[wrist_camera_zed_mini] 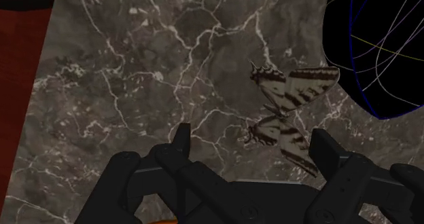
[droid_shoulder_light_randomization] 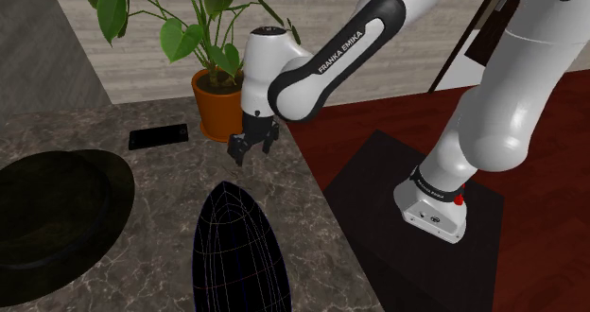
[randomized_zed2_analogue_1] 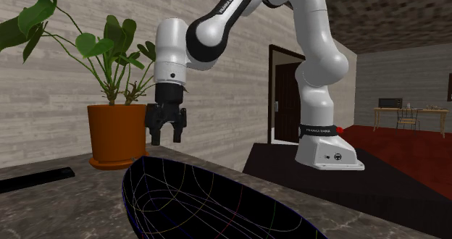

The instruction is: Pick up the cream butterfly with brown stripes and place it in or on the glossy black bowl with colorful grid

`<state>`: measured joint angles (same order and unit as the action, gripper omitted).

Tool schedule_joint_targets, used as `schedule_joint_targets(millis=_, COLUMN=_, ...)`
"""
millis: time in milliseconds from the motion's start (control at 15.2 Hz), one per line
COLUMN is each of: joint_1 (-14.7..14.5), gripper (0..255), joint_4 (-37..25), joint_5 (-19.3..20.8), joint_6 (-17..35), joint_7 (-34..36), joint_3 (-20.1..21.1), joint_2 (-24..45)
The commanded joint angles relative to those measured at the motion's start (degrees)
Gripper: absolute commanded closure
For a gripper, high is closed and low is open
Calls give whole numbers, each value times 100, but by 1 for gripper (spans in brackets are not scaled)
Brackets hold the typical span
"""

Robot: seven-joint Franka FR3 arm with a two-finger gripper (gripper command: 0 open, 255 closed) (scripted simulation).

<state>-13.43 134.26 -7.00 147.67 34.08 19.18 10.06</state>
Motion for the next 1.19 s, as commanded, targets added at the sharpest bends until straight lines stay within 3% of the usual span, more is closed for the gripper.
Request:
schedule_joint_targets(millis=0, joint_1=-114, gripper=0, joint_4=-310, joint_5=116, joint_6=208, joint_7=177, joint_3=2, joint_2=495)
schedule_joint_targets(millis=528, joint_1=-277, gripper=0, joint_4=-376, joint_5=329, joint_6=704, joint_7=326, joint_3=-123, joint_2=1064)
schedule_joint_targets(millis=1056, joint_1=-277, gripper=0, joint_4=-376, joint_5=328, joint_6=703, joint_7=325, joint_3=-123, joint_2=1063)
schedule_joint_targets(millis=1122, joint_1=-277, gripper=255, joint_4=-376, joint_5=328, joint_6=703, joint_7=325, joint_3=-123, joint_2=1063)
